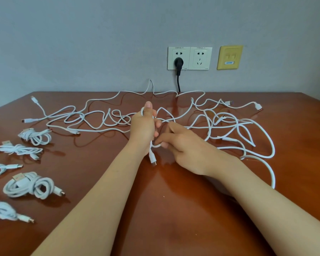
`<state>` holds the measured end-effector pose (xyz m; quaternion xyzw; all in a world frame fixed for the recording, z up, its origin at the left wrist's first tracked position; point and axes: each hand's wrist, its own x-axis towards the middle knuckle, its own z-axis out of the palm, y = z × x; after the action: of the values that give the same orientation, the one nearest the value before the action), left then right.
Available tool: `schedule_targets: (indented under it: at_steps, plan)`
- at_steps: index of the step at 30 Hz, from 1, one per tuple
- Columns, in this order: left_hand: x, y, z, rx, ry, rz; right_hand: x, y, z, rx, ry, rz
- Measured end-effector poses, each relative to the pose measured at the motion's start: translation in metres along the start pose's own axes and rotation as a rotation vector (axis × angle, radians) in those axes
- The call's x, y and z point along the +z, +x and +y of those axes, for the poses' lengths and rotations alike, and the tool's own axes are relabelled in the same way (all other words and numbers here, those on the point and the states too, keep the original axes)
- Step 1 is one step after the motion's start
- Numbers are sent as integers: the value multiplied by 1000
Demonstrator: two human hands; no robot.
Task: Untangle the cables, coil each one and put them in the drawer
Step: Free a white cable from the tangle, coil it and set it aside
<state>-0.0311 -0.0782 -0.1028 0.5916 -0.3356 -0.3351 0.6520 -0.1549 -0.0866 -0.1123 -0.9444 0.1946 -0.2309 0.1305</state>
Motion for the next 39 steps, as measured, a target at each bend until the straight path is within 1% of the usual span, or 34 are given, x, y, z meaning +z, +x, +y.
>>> schedule_targets:
  at_steps: [2, 3, 5, 7, 8, 10, 12, 14, 17, 19, 22, 24, 27, 28, 30, 34, 37, 39]
  plan:
    - [0, 0, -3, -4, 31, -9, -3, -1, -1, 45, 37, 46]
    - [0, 1, -4, 1, 42, -12, -5, -2, -2, 110, 8, 38]
    - [0, 1, -5, 6, 60, -33, -9, -4, -3, 258, -160, 36]
    - [2, -1, -4, -10, 68, -70, -14, -4, -5, 310, -288, 101]
    - [3, -3, -3, -22, 75, -92, -15, -4, -5, 306, -318, 141]
    - [6, -6, -2, -22, 152, -118, -14, -1, -8, 234, -325, 203]
    - [8, -8, -3, 47, 345, -127, -10, 1, -8, 127, -312, 259]
    - [10, -10, -4, 121, 486, -169, -7, 2, -4, 57, -373, 320]
    - [12, -13, -3, 149, 598, -270, -9, 1, 2, 185, -480, 345]
    - [12, -14, -1, 125, 653, -321, -11, -3, 3, 262, -473, 290]
    - [11, -15, 1, 76, 685, -388, -15, -2, 1, 283, -405, 258]
    - [8, -14, 2, 74, 692, -415, -16, -1, 2, 294, -355, 216]
    - [2, -14, 2, 126, 692, -435, -25, -3, 7, 292, -169, 184]
    - [0, -14, 2, 123, 676, -455, -28, -4, 10, 297, -103, 187]
    - [0, -14, 1, 102, 616, -488, -31, -7, 17, 304, -53, 190]
    - [-1, -12, 1, 62, 526, -485, -30, -10, 24, 228, -156, 113]
    - [-6, -7, 3, 3, 501, -461, -32, -9, 27, 244, -265, 35]
    - [-8, -6, 3, -27, 480, -466, -32, -9, 26, 223, -333, 41]
